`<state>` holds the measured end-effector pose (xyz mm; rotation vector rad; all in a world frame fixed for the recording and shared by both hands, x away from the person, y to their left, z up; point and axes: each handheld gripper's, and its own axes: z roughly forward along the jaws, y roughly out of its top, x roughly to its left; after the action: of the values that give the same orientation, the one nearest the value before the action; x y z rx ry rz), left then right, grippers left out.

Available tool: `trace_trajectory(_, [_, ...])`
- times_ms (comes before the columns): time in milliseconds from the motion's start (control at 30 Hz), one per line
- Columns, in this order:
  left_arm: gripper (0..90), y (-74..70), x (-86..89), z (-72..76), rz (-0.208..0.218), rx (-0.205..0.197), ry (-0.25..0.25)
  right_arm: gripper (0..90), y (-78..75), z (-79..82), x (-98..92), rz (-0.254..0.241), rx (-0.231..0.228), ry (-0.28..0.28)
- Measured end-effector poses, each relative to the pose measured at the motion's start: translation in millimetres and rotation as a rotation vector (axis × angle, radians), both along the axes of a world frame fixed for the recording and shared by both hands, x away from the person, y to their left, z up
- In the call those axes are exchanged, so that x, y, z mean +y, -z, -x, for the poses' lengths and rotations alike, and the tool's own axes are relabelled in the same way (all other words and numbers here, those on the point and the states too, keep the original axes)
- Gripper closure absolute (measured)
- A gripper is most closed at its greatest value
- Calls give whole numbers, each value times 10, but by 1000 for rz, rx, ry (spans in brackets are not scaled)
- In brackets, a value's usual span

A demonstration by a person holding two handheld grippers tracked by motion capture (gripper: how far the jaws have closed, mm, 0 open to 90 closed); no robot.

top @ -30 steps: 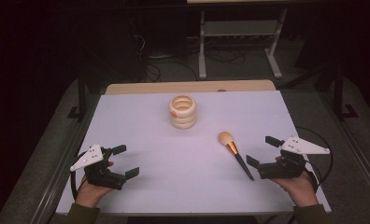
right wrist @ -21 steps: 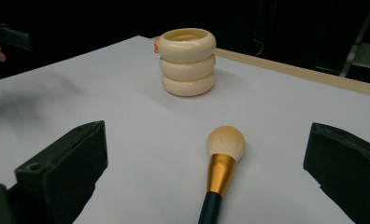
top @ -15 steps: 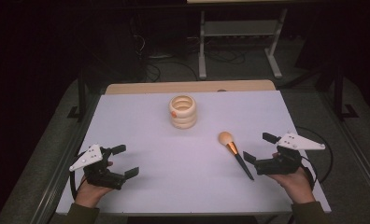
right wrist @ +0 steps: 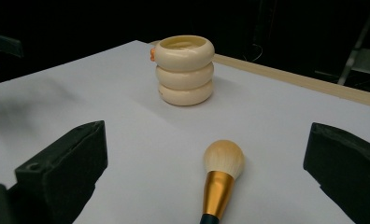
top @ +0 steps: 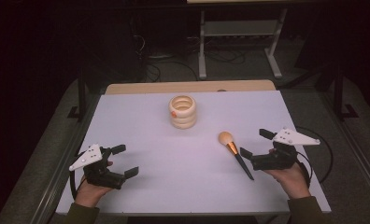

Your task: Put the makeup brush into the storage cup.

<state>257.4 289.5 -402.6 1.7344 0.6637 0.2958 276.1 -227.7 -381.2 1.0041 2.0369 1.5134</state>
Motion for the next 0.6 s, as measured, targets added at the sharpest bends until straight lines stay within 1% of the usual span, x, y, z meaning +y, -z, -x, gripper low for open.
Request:
trace_trajectory(67, [0,2,-1,-2,-1,0,0,0,-1,-18,5,7,-1,2])
trace_trajectory(167, [0,4,1,-6,-6,-2,3,0,-5,-26,9,5,9,9])
trace_trajectory(333, [0,2,6,-7,-2,-2,3,0,-7,-70,17,1,9,11])
trace_trajectory(600, [0,0,21,-7,-6,-2,0,0,-26,-137,64,17,16,14])
